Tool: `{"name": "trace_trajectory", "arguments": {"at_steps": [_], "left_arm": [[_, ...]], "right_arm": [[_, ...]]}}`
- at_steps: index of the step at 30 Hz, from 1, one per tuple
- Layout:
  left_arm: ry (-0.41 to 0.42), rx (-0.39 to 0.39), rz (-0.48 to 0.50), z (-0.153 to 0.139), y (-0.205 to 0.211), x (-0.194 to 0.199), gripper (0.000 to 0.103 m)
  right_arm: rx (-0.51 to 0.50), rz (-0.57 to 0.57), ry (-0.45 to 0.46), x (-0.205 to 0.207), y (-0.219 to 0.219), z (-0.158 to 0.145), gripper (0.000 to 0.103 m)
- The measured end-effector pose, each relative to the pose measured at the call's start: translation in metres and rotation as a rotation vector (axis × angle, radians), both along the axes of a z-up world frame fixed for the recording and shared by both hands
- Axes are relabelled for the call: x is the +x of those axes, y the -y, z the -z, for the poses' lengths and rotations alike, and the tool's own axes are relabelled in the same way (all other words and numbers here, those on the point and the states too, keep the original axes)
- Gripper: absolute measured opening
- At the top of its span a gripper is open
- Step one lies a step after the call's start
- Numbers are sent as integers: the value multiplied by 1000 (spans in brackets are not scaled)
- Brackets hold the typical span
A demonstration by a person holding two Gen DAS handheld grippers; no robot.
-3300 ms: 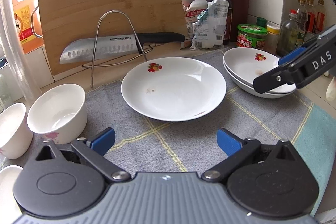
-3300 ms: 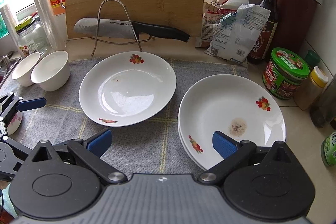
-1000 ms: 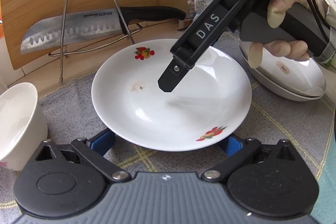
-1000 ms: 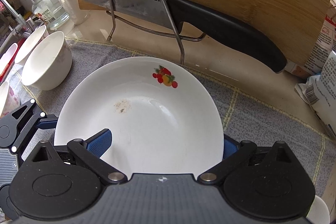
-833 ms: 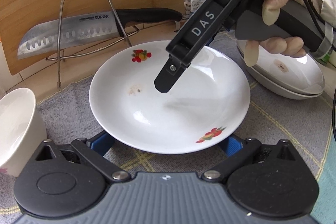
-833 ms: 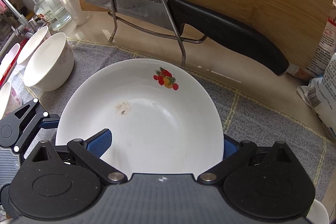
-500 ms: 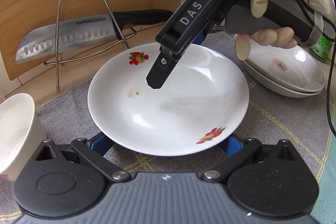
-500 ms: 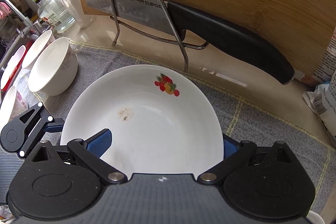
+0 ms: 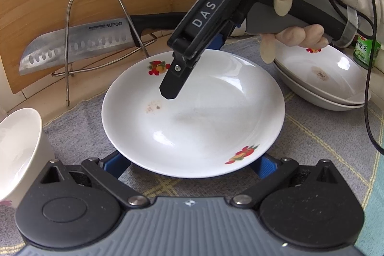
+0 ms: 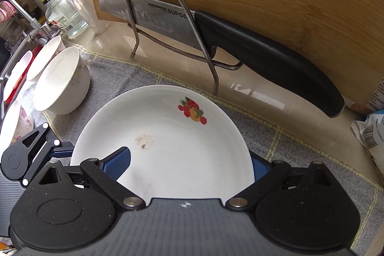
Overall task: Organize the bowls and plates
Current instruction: 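Lift the spotted plate with the right tool and carry it toward the stack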
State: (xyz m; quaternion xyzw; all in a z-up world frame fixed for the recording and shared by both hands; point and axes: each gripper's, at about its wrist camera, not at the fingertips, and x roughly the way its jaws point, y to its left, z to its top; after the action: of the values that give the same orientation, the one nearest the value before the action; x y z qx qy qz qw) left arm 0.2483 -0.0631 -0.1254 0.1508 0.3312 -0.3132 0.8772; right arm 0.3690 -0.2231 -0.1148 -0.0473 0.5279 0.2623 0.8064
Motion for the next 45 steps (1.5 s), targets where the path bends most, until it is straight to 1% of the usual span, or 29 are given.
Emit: {"name": "trace_trajectory", "arguments": {"at_steps": [15, 21, 30, 34, 38, 43, 45], "left_arm": [[-5, 23, -8, -3, -7, 0, 102], [2, 24, 6, -2, -14, -3, 103], [6, 7, 23, 0, -19, -4, 103], [11, 1, 24, 1, -21, -5, 103], [11, 1, 23, 1, -21, -6, 103], [16, -5, 22, 1, -22, -7, 103], [17, -6, 23, 2, -22, -7, 103]], "right_arm": [[21, 5, -19, -13, -1, -2, 100], [-10, -25, -10, -19, -7, 0, 100], [31, -23, 16, -6, -6, 1, 100], [53, -45, 12, -2, -8, 0, 100], [50, -55, 19, -3, -9, 0, 99], [42, -44, 37, 0, -7, -1, 95], [63, -47, 29, 1, -6, -1, 95]]}}
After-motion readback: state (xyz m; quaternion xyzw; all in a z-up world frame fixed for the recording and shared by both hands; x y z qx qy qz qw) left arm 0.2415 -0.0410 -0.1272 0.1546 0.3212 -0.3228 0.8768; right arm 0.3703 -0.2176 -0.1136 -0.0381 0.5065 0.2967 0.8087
